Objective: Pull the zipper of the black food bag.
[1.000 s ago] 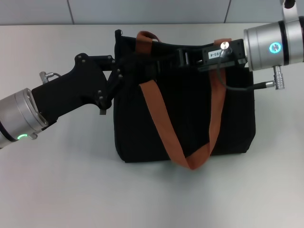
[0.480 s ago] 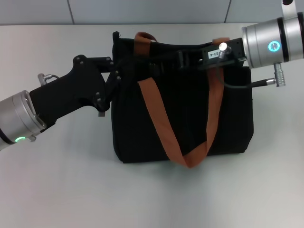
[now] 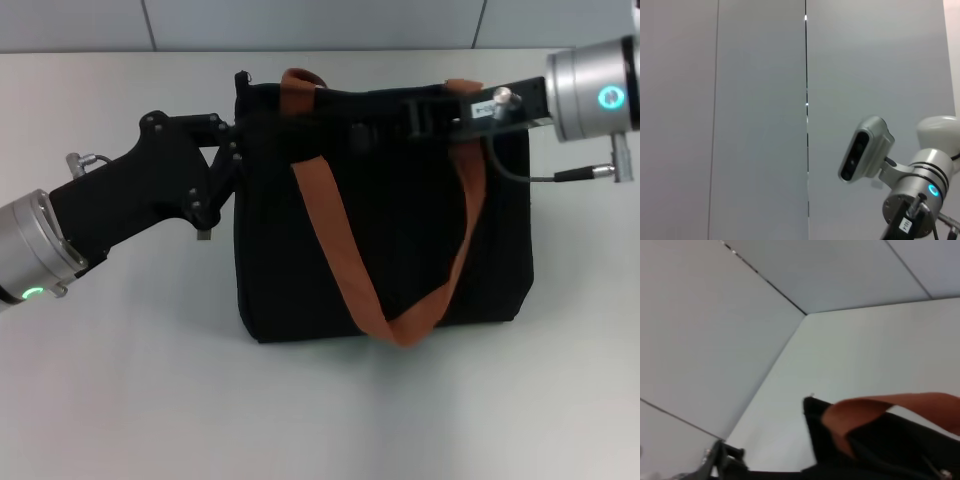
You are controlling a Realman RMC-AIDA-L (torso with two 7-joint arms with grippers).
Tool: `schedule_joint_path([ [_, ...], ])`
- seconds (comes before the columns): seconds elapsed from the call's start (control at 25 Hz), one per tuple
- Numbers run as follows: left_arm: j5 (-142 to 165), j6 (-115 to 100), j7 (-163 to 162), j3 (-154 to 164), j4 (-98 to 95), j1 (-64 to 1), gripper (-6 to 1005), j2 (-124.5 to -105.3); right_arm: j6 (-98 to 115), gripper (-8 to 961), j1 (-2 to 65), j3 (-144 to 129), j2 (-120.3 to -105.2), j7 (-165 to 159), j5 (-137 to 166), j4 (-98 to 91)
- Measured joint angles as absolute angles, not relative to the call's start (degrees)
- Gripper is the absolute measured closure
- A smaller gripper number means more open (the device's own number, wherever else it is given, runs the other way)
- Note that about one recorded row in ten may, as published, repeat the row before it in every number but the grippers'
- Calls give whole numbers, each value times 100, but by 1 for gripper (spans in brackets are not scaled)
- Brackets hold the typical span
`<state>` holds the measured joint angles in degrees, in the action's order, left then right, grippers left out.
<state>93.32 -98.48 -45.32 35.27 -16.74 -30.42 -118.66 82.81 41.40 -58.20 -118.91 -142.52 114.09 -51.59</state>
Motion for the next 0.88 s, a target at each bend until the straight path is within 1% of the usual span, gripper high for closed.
schedule_joint_path([
  [0.36,9212,-9864,-4545,3526,-1687,-3006,969,-11858,8342,952,3226,-5688,-11903,-14820,11626,-6564],
  [0.48,9194,-9863,-4553,3524,-1688,-3006,969,-11857,8543,952,2877,-5201,-11905,-14870,11661,-6958],
  [0.72,9150,-9834,-4599,3519,-1689,-3015,970,-11853,8841,953,2744,-4775,-11906,-14541,11309,-6904],
  [0.88,9146,-9831,-4710,3518,-1688,-3049,970,-11845,8903,953,2741,-4719,-11863,-14205,10902,-6622],
])
